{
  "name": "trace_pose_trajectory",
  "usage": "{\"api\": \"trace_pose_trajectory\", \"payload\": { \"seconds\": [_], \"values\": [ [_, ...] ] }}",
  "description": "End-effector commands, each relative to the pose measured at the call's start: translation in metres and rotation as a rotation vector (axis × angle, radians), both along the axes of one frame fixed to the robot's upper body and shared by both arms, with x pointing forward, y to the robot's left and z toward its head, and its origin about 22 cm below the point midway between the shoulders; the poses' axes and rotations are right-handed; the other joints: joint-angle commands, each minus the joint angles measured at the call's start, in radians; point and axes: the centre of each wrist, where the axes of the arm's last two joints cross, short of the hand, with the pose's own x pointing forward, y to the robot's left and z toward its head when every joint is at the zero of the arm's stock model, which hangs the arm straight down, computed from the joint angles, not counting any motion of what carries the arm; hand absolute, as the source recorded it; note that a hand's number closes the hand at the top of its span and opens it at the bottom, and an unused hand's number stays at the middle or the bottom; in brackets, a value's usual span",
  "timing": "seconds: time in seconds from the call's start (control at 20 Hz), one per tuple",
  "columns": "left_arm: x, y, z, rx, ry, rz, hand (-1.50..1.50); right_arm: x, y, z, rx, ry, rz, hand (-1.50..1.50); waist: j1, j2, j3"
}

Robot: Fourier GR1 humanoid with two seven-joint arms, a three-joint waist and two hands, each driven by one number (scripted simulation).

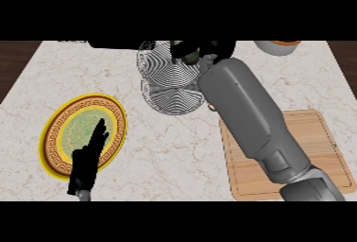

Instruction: Pick the squash from the cutting board and place it in the tiered basket

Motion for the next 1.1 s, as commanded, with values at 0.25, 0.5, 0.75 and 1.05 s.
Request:
{"api": "trace_pose_trajectory", "payload": {
  "seconds": [0.25,0.5,0.75,1.05],
  "values": [
    [-0.007,0.004,0.001,0.002,0.026,0.024,0.0,-0.004,-0.001,0.004,0.27,-0.277,-0.063,-1.5,-0.017,-0.007,-0.001],
    [-0.019,0.005,-0.006,0.009,0.041,0.049,0.0,0.002,-0.026,0.019,0.283,-0.403,-0.259,-1.5,-0.06,-0.022,-0.002],
    [-0.02,0.014,-0.011,-0.015,0.055,0.089,0.0,-0.009,-0.074,0.021,0.296,-0.395,-0.379,-1.5,-0.114,-0.038,-0.002],
    [-0.031,0.027,-0.009,0.01,0.063,0.148,0.0,-0.06,-0.148,0.016,0.311,-0.4,-0.418,-1.5,-0.143,-0.044,0.0]
  ]
}}
